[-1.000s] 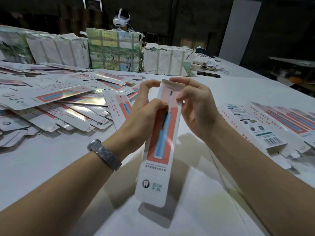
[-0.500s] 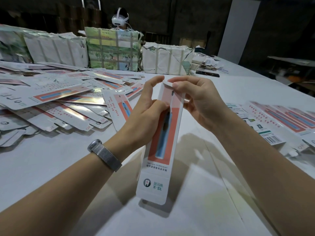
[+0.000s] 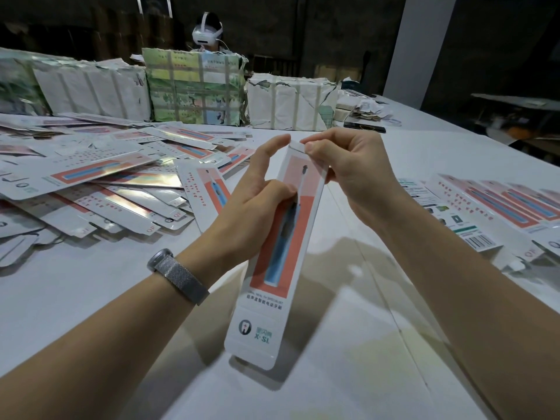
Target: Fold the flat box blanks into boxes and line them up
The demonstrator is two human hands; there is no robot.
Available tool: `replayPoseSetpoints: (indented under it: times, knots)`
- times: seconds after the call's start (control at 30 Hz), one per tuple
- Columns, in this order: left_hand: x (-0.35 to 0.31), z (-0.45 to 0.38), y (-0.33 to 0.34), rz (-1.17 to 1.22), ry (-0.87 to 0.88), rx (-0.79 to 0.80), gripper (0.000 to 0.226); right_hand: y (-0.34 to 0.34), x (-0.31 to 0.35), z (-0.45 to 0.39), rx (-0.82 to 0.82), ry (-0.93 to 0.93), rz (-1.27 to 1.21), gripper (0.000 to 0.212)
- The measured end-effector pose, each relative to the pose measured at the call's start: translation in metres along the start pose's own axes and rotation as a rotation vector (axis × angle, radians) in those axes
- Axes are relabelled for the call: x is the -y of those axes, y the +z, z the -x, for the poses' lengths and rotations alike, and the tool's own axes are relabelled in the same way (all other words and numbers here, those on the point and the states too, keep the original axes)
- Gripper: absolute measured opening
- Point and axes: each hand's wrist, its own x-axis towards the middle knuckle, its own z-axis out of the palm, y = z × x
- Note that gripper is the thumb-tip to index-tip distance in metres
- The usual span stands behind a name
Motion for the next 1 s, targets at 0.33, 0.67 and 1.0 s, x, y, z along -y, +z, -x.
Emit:
replayPoseSetpoints:
  times: [0.33,0.67,1.0]
  knots:
    - [-0.0047,0.0006,-0.0021,0.022,-0.007,-0.010,0.052,-0.0090,0.0017,-0.0018,0.127,0.069,0.018,0.020]
    - [-0.0021,-0.0030,-0.0054,0.133,-0.074,-0.073,0.040,-0.0026,-0.0003,0.0014,0.167,0.013,0.024,0.016]
    - [-0.0059,-0.0021,-0.0043,0.137,-0.084,-0.055,0.040,-0.0036,-0.0017,0.0011,0.194,-0.060,-0.022,0.018]
